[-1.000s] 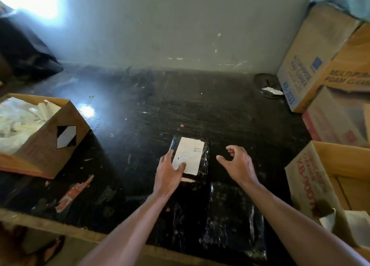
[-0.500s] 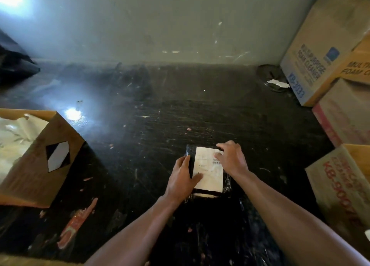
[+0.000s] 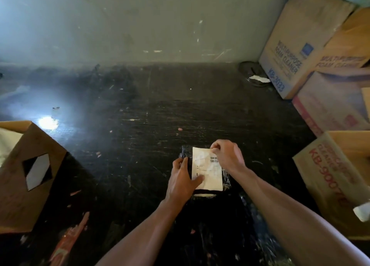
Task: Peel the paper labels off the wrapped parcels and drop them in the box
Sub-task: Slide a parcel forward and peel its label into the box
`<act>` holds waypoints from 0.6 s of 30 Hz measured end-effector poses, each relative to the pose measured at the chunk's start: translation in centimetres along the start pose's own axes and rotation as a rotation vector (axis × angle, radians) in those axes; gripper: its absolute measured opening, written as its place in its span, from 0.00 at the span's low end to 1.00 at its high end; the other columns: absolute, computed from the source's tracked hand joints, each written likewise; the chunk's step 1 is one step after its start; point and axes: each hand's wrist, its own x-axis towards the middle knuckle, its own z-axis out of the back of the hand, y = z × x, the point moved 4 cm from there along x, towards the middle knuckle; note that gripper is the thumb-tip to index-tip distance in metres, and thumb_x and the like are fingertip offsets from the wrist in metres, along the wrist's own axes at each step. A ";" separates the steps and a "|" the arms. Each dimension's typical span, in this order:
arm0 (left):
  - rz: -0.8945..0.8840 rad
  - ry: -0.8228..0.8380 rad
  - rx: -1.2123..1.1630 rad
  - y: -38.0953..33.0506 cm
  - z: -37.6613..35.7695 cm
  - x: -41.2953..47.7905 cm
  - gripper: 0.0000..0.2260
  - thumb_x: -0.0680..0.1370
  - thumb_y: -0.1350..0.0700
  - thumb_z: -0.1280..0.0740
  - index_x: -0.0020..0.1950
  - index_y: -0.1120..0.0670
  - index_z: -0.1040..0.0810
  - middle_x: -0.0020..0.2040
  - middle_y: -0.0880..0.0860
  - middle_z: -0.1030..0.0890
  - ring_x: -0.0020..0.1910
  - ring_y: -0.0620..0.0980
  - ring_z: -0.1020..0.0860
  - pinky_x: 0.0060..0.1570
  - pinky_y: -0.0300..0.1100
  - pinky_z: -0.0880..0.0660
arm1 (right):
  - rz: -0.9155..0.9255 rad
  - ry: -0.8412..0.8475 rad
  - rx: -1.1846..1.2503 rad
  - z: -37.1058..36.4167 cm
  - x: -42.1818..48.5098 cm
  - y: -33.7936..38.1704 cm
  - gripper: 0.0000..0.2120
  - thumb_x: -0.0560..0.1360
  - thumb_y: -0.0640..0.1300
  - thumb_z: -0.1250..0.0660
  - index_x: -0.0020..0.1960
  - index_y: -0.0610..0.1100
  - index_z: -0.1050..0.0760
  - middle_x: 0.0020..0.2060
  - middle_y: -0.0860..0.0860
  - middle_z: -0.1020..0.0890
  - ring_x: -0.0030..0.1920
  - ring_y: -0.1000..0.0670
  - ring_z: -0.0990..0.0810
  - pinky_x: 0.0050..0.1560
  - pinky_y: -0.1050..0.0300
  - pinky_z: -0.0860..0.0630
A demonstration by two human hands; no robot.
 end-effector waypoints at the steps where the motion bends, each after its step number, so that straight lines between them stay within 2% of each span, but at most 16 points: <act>1: 0.003 0.004 -0.002 0.0 0.0 0.0 0.43 0.73 0.42 0.27 0.79 0.56 0.46 0.77 0.51 0.44 0.71 0.52 0.33 0.66 0.49 0.29 | 0.012 0.002 0.017 0.3 -0.2 0.2 0.05 0.80 0.43 0.34 0.48 0.50 0.20 0.43 0.55 0.18 0.42 0.59 0.20 0.41 0.64 0.25; 10: -0.027 0.057 -0.001 0.2 0.4 0.2 0.43 0.73 0.41 0.27 0.80 0.55 0.46 0.77 0.51 0.45 0.72 0.52 0.35 0.68 0.50 0.31 | 0.026 -0.046 0.108 2.6 -1.8 1.1 0.04 0.79 0.42 0.32 0.49 0.46 0.19 0.45 0.54 0.18 0.44 0.59 0.21 0.37 0.68 0.30; 15: -0.117 0.084 0.085 1.0 1.4 0.0 0.44 0.72 0.40 0.27 0.80 0.51 0.46 0.80 0.47 0.47 0.77 0.49 0.45 0.72 0.51 0.38 | 0.049 -0.038 0.100 2.4 -1.7 1.2 0.04 0.78 0.41 0.31 0.51 0.47 0.19 0.47 0.55 0.19 0.46 0.58 0.21 0.39 0.69 0.31; 18: -0.166 0.164 0.123 1.0 1.6 -0.1 0.43 0.72 0.40 0.28 0.80 0.49 0.47 0.80 0.46 0.46 0.78 0.48 0.46 0.74 0.52 0.40 | 0.063 -0.005 0.111 2.0 -1.6 0.9 0.04 0.77 0.41 0.29 0.50 0.48 0.20 0.46 0.55 0.18 0.47 0.57 0.20 0.40 0.67 0.27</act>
